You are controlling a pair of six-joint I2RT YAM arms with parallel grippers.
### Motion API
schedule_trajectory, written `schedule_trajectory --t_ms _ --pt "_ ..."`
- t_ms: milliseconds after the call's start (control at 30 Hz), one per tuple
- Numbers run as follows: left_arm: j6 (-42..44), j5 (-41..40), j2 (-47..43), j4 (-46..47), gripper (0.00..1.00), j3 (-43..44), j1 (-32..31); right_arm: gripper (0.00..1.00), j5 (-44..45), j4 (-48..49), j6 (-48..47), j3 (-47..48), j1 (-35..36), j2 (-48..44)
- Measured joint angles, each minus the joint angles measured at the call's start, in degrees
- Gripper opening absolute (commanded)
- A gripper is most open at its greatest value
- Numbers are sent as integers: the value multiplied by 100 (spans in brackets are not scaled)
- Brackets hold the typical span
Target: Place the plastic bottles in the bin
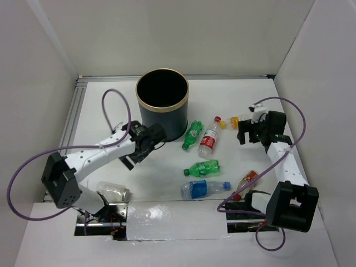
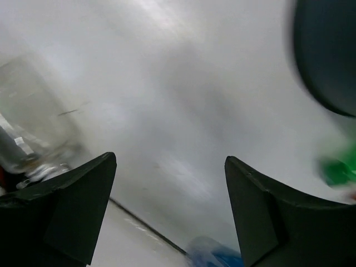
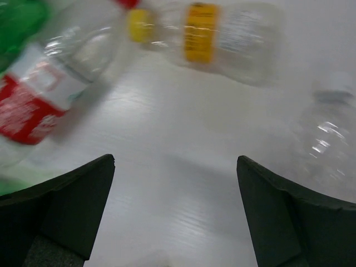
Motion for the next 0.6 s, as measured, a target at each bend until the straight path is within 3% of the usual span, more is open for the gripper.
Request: schedule_trajectory --t_ms 133,233,267,400,533,600 --pt "1565 -525 887 127 96 2103 -341 91 -1495 -461 -896 190 730 260" --pt "2452 -1073 1215 275 99 3429 -625 91 -2100 -494 -1215 299 1912 315" --pt "2715 -1239 1189 273 99 3650 -704 97 -2184 -452 -1263 369 2406 345" --pt "3115 -1672 656 122 99 3735 -581 99 -2326 -72 -1209 662 3982 658" --pt "3467 -1838 -107 260 99 3318 199 99 -1991 330 -1084 710 5051 1097" --pt "3803 -1851 -516 608 99 3025 535 99 -1853 422 -990 719 5914 1521"
